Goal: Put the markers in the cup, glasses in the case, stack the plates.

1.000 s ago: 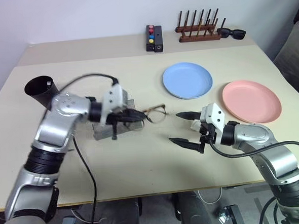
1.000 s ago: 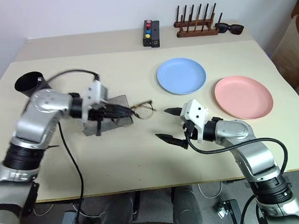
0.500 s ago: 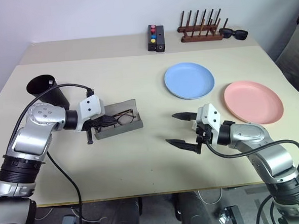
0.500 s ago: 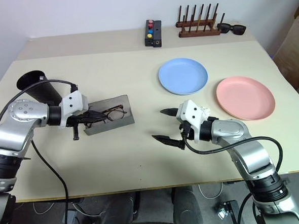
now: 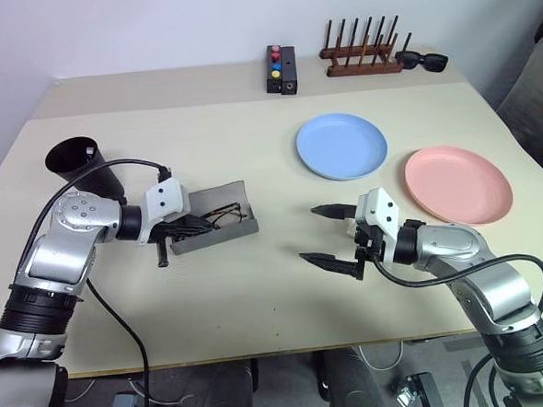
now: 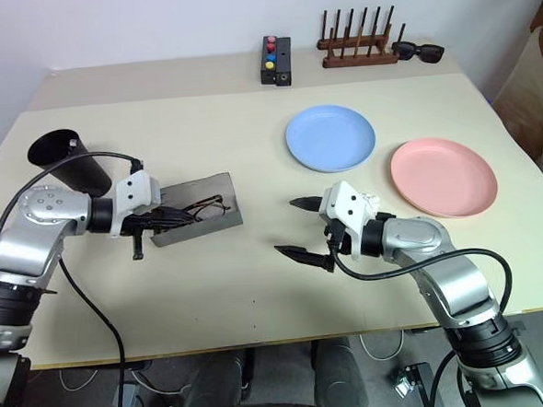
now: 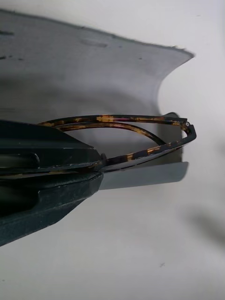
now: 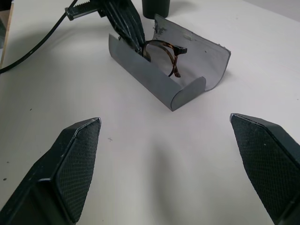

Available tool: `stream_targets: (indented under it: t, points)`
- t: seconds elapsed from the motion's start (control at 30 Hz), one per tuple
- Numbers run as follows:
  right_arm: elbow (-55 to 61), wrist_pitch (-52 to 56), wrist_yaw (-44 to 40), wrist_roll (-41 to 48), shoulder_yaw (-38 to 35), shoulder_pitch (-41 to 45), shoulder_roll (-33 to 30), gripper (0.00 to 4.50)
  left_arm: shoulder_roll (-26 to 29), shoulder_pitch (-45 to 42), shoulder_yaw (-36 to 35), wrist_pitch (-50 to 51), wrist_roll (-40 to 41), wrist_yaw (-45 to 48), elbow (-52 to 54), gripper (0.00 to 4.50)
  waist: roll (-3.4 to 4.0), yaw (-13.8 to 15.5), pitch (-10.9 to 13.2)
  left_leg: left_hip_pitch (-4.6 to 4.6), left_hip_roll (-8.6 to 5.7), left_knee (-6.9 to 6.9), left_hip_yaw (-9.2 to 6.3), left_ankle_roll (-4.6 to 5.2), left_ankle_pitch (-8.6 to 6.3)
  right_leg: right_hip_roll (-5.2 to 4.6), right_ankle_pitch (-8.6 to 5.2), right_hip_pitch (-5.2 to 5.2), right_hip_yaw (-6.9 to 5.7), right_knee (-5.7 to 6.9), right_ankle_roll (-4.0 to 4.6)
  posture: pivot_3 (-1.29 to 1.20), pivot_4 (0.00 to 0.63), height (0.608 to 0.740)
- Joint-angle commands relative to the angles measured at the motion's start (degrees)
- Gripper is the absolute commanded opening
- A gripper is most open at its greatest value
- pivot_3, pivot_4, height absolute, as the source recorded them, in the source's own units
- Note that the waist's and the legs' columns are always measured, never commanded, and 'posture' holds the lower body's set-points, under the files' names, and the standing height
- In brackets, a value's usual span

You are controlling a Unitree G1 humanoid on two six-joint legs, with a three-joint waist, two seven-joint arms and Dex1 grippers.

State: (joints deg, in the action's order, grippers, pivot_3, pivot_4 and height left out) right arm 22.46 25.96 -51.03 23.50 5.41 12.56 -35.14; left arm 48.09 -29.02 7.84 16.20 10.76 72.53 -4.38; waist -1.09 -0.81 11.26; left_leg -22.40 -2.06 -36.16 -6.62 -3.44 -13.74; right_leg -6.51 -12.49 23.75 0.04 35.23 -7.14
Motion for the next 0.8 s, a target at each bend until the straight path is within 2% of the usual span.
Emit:
stream_targets:
  t: [0.03,0.07,0.37,0.47,0.57,0.7,0.8]
  points:
    - [3.01,0.34,0.31,1.04,0.11,1.35,0.41,4.5,-0.17,-0.89,-0.64,-1.37,-0.34,-0.52,-0.14,1.9,0.0,0.0,0.0,0.0,0.0,0.0,0.0,0.0,0.0,0.0,0.0,0.0,0.0,0.0,0.0,0.0,0.15,0.734]
    - [3.13,0.59,0.39,1.11,0.15,1.53,0.45,4.5,-0.39,-1.29,-0.89,-1.76,-0.45,-0.97,-0.48,2.42,0.0,0.01,0.0,0.0,0.0,0.0,0.0,0.0,0.0,0.0,0.0,0.0,0.0,0.0,0.0,0.0,0.15,0.734]
    - [3.29,1.41,0.39,1.45,0.12,2.31,0.42,4.5,-2.61,-7.75,-7.97,0.04,5.38,-5.05,-0.83,2.42,-0.01,0.02,0.01,-0.01,0.0,-0.01,-0.01,0.0,0.0,0.0,0.04,0.0,-0.01,0.0,-0.06,0.0,0.15,0.734]
    - [3.59,1.58,0.43,1.42,0.45,2.87,0.57,4.5,-2.58,-9.84,-9.68,-2.23,3.63,-8.51,-4.21,1.59,-0.01,-0.04,0.0,0.0,0.0,-0.01,0.0,0.0,0.0,0.0,0.04,0.0,-0.01,0.0,-0.07,0.0,0.15,0.734]
    - [3.76,1.22,0.75,1.1,0.82,3.63,1.08,4.5,-2.09,-10.59,-8.97,-5.89,-0.78,-12.6,-9.14,0.06,0.0,-0.34,0.0,0.04,0.0,0.03,0.0,0.0,0.0,0.0,0.04,0.01,0.0,0.02,-0.07,0.0,0.15,0.734]
    - [2.71,-0.33,2.03,-0.35,1.95,4.74,2.79,4.5,-3.17,-10.35,-6.61,-10.93,-7.04,-18.59,-16.38,0.06,0.0,-0.15,0.0,0.02,-0.01,0.01,0.0,0.0,0.0,0.01,0.05,0.03,0.0,0.04,-0.08,0.0,0.15,0.734]
    - [2.31,-0.84,2.16,-0.77,2.42,4.69,3.46,4.5,-4.35,-8.6,-5.32,-13.1,-8.35,-18.85,-18.16,0.06,0.0,0.04,0.0,0.0,-0.01,0.0,0.01,0.0,0.0,0.01,0.05,0.02,0.0,0.02,-0.09,0.0,0.15,0.734]
